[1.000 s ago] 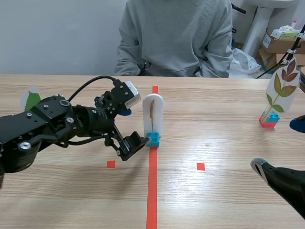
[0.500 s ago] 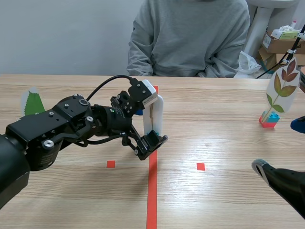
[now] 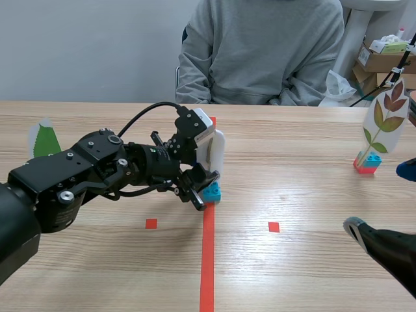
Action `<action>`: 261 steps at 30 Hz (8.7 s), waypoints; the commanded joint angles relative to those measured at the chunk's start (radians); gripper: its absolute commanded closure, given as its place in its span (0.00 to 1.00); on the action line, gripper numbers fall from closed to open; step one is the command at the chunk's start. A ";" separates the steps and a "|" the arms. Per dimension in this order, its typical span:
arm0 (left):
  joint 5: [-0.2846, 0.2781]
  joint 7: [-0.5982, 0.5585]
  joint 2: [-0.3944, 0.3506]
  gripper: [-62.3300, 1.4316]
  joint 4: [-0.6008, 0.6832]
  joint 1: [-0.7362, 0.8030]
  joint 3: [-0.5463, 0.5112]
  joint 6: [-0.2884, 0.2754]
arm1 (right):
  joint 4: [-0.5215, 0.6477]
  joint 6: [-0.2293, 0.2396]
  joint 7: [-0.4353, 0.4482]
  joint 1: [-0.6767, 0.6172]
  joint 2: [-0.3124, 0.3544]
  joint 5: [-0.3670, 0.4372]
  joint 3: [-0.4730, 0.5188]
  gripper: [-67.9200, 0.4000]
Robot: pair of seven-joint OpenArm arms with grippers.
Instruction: Do the leaf sorting experiment
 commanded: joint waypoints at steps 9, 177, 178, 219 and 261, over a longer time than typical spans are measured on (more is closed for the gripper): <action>-0.007 -0.015 0.036 0.83 0.014 -0.011 0.001 0.002 | 0.003 0.008 0.011 0.011 0.006 0.003 0.005 0.10; -0.408 0.125 -0.367 0.00 1.322 1.176 -0.676 0.013 | 0.003 0.008 0.023 0.011 0.005 -0.011 0.005 0.10; -0.408 0.125 -0.367 0.00 1.322 1.176 -0.676 0.013 | 0.003 0.008 0.023 0.011 0.005 -0.011 0.005 0.10; -0.407 0.128 -0.361 0.00 1.322 1.176 -0.676 0.013 | 0.003 0.008 0.022 0.011 0.005 -0.020 0.005 0.10; -0.318 0.129 -0.361 0.00 1.322 1.176 -0.676 0.017 | -0.496 0.008 -0.071 0.552 0.147 -0.108 -0.263 0.11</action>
